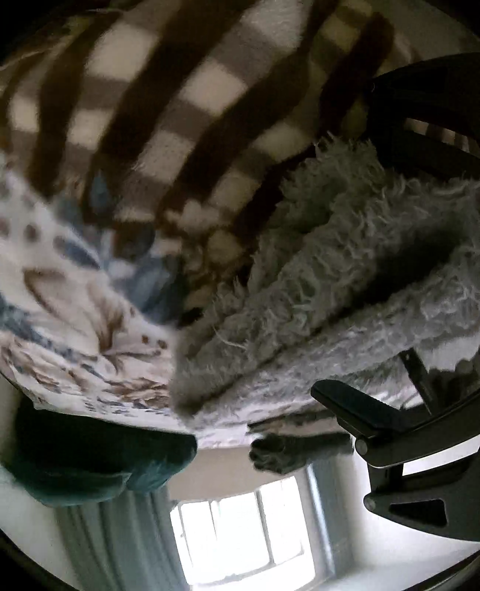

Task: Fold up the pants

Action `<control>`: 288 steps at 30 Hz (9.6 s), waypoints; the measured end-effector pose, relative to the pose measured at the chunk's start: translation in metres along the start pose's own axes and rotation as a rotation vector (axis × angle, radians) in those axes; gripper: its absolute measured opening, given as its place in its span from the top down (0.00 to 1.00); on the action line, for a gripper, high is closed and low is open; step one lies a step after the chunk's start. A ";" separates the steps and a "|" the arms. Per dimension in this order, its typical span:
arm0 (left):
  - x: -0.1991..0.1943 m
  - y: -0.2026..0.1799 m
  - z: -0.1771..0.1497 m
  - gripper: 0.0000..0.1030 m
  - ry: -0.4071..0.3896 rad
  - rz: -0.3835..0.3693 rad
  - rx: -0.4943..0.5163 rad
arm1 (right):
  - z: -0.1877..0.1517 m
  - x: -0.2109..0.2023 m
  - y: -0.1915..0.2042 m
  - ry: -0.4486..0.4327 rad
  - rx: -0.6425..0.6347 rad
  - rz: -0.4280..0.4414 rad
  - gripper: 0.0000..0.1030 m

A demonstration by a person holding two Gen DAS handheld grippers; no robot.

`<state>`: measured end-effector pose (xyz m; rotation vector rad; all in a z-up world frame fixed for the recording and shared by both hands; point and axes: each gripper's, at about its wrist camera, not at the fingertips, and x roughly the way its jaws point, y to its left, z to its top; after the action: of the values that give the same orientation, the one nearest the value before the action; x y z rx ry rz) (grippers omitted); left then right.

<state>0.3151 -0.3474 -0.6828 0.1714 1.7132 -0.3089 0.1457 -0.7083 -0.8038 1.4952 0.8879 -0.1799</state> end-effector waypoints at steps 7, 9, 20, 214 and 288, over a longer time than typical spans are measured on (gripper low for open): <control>0.005 -0.006 0.026 0.00 0.057 0.036 -0.023 | -0.009 0.031 0.014 0.074 -0.070 0.131 0.10; -0.002 -0.009 0.034 0.00 0.034 0.019 -0.041 | -0.014 0.039 0.015 0.058 -0.090 0.088 0.32; -0.061 0.038 0.015 0.00 -0.117 -0.044 -0.116 | -0.039 0.013 0.049 -0.086 -0.152 0.010 0.79; -0.117 0.223 -0.129 0.11 -0.255 0.194 -0.251 | -0.193 0.117 0.156 0.499 -0.374 -0.693 0.52; -0.046 0.019 0.063 0.23 -0.084 0.003 0.443 | -0.234 0.082 0.075 0.305 0.043 -0.403 0.70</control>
<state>0.3873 -0.3453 -0.6484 0.4786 1.5420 -0.6829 0.1546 -0.4541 -0.7563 1.3897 1.4376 -0.2710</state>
